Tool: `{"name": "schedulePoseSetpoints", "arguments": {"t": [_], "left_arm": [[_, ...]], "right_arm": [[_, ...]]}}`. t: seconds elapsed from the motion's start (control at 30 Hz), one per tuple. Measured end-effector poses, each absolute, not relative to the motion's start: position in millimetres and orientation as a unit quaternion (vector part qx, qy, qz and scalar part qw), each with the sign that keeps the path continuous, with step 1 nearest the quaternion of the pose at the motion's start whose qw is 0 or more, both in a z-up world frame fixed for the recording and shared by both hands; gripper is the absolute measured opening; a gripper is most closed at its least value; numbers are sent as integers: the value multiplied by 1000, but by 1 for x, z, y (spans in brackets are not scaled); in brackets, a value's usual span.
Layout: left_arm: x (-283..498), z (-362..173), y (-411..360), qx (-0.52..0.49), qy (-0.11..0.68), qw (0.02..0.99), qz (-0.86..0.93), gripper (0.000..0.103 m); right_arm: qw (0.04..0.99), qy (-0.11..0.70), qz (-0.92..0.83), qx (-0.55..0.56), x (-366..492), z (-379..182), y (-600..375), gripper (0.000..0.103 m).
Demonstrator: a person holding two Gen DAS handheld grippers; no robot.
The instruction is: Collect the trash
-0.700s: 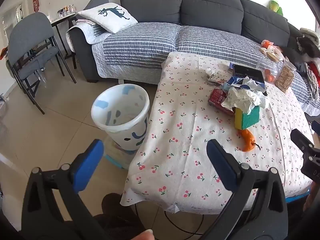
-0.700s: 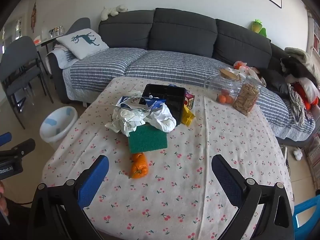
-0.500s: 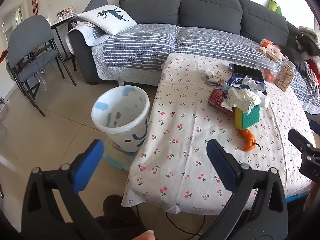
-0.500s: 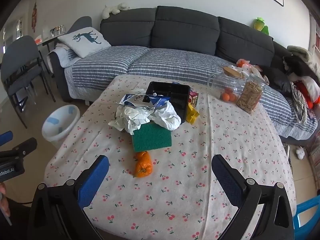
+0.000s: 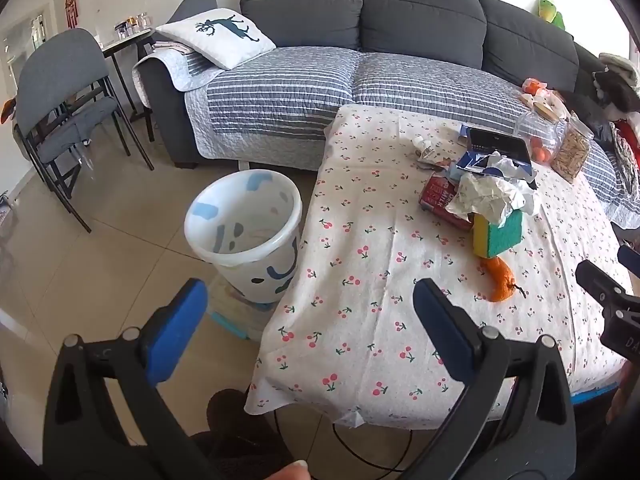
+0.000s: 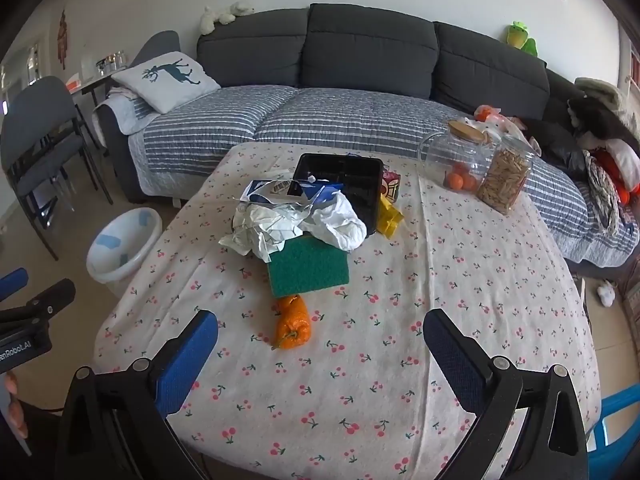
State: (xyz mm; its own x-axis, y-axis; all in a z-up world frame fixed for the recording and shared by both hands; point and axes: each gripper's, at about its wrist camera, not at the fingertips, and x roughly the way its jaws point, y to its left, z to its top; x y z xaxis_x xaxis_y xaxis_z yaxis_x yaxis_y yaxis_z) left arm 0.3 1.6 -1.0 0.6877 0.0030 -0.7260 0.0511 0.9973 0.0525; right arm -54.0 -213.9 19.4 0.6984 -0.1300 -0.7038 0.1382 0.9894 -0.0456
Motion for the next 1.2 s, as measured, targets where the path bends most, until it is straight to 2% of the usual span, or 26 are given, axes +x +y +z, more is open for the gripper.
{"name": "schedulePoseSetpoints", "arguments": {"t": [1.2], "left_arm": [[2, -3, -1, 42, 393, 919, -10, 102]], "right_arm": [[918, 390, -68, 25, -54, 13, -216, 103]]}}
